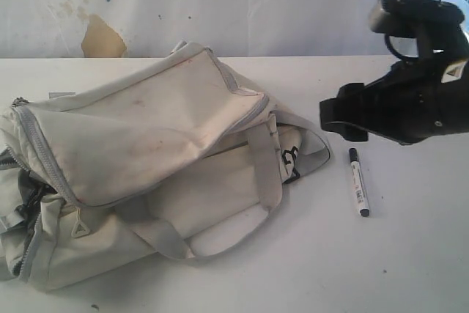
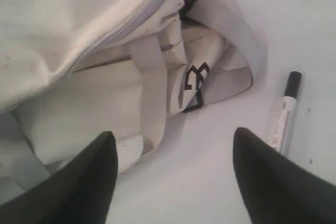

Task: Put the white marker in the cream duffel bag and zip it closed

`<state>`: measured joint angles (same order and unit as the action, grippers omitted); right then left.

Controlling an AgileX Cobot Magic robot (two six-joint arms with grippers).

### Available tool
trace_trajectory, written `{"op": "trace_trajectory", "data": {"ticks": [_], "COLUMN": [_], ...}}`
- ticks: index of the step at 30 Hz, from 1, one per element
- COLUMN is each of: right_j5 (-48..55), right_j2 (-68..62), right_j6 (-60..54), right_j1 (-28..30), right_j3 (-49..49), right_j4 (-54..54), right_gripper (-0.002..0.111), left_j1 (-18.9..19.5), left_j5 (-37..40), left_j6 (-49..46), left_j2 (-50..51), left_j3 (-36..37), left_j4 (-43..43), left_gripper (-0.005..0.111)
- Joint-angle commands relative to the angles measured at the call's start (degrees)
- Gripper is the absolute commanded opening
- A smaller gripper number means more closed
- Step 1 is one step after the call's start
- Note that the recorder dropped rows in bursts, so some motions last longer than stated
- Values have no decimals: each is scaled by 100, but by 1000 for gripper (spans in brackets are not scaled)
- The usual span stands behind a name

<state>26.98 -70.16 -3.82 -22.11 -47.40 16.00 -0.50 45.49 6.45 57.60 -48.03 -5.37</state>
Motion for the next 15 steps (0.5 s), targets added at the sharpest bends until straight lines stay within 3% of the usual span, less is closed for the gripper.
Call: {"op": "trace_trajectory", "data": {"ticks": [1,7,15], "right_j5": [121,909,751], "right_j2": [-465,-1164,-1664], "right_j6": [-689,-1869,-3191], "right_j1": [-147,-147,-147], "right_j3": [-433,-1043,-1252], "right_j4": [730,2183,3406], "right_gripper": [60,60,60], "left_j1": [-21,-21,-21], "left_j5": [7,-32,-184], "left_j6": [-40,253,413], "left_j2": [558,1247,2240], "left_j3": [-301,-792,-1337], "left_j4": [-59,-160,-488], "left_gripper": [86,84,80]}}
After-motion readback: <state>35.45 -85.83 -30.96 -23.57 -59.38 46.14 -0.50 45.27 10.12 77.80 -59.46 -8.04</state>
